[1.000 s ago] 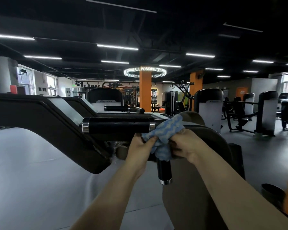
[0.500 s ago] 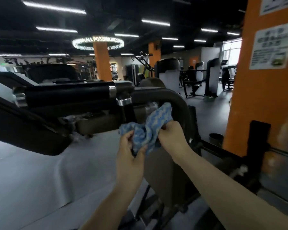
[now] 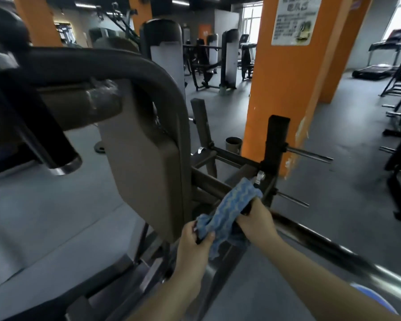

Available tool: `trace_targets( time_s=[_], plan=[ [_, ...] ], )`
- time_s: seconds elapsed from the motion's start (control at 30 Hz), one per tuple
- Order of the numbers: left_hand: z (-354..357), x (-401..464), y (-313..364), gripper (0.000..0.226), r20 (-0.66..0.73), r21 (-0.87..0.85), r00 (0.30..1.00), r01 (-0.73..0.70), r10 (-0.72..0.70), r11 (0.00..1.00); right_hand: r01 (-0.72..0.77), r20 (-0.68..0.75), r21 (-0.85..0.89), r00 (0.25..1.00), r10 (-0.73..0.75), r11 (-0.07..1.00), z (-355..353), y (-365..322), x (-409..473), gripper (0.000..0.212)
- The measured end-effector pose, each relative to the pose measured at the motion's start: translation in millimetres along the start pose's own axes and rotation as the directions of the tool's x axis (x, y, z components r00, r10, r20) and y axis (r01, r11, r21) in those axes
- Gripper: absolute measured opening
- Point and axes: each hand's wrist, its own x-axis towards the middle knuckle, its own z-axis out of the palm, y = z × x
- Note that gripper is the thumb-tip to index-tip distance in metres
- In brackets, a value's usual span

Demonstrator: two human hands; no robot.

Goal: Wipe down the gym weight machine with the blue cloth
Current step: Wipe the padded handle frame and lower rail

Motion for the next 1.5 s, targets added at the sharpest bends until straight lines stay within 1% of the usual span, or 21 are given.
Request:
trace_targets(
  time_s=[0.1,0.2,0.27,0.33,0.4,0.47,0.57,0.67,0.8,0.83,0.9,0.97,1.0,1.03,1.1,1.17,1.23,1.33,1.4,1.43,1.5],
  plan=[
    [43,19,-26,0.025,0.013,-0.051,0.989,0.148,-0.148,0.988,0.0,-0.015,-0.129,1.0,-0.002,0.992,-25,29,25,0.022],
    [92,40,-47,0.022,0.023,-0.133,0.971,0.238,-0.237,0.962,0.015,-0.01,-0.366,1.0,-0.02,0.931,-56,57,57,0.023],
    [124,52,-52,0.015,-0.028,-0.212,0.949,0.3,-0.313,0.93,0.077,0.053,-0.543,0.997,-0.058,0.836,-73,77,80,0.021],
    [153,71,-60,0.014,-0.081,-0.294,0.917,0.352,-0.39,0.889,0.159,0.2,-0.636,0.979,-0.038,0.755,-81,96,103,0.023],
    [177,91,-72,0.021,-0.122,-0.34,0.887,0.384,-0.445,0.858,0.211,0.366,-0.619,0.93,0.04,0.757,-81,111,120,0.029],
    [192,107,-77,0.02,-0.145,-0.385,0.857,0.411,-0.494,0.826,0.23,0.468,-0.556,0.881,0.072,0.799,-77,121,131,0.03],
    [201,124,-77,0.022,-0.136,-0.431,0.834,0.436,-0.535,0.79,0.234,0.537,-0.518,0.837,0.101,0.823,-66,124,149,0.026],
    [200,129,-81,0.026,-0.083,-0.59,0.817,0.422,-0.571,0.688,0.234,0.591,-0.493,0.797,0.125,0.838,-57,119,168,0.03],
    [200,130,-96,0.023,0.003,-0.69,0.856,0.376,-0.516,0.619,0.237,0.647,-0.478,0.746,0.157,0.846,-55,115,190,0.036],
    [201,132,-100,0.025,0.033,-0.717,0.862,0.374,-0.507,0.588,0.264,0.66,-0.498,0.733,0.164,0.826,-54,115,191,0.035],
    [204,136,-101,0.033,0.089,-0.735,0.854,0.403,-0.513,0.545,0.361,0.662,-0.582,0.73,0.167,0.729,-50,114,186,0.031],
    [205,137,-102,0.037,0.079,-0.719,0.847,0.414,-0.526,0.558,0.428,0.624,-0.678,0.765,0.159,0.598,-46,110,178,0.03],
    [206,139,-101,0.035,0.075,-0.72,0.842,0.416,-0.534,0.555,0.44,0.611,-0.695,0.778,0.145,0.569,-47,108,177,0.029],
    [206,139,-103,0.032,0.055,-0.71,0.834,0.419,-0.548,0.566,0.441,0.614,-0.689,0.777,0.14,0.575,-47,109,178,0.028],
    [203,139,-96,0.031,-0.055,-0.652,0.803,0.421,-0.593,0.63,0.403,0.641,-0.617,0.756,0.135,0.675,-49,112,185,0.03],
    [200,141,-96,0.032,-0.136,-0.569,0.792,0.429,-0.595,0.701,0.344,0.669,-0.546,0.727,0.151,0.764,-52,112,196,0.035],
    [199,138,-88,0.023,-0.192,-0.433,0.817,0.427,-0.544,0.794,0.31,0.701,-0.518,0.687,0.188,0.798,-58,112,207,0.036],
    [205,140,-75,0.026,-0.21,-0.301,0.84,0.43,-0.499,0.851,0.153,0.711,-0.459,0.653,0.259,0.875,-66,118,218,0.029],
    [209,133,-67,0.028,-0.263,-0.296,0.846,0.388,-0.465,0.873,0.019,0.672,-0.403,0.685,0.282,0.915,-69,123,214,0.029],
    [210,130,-65,0.03,-0.309,-0.282,0.845,0.356,-0.435,0.891,-0.007,0.652,-0.372,0.709,0.267,0.928,-70,125,210,0.027],
    [205,125,-62,0.035,-0.401,-0.253,0.842,0.276,-0.36,0.927,0.023,0.616,-0.306,0.767,0.179,0.952,-65,124,203,0.023]
  ],
)
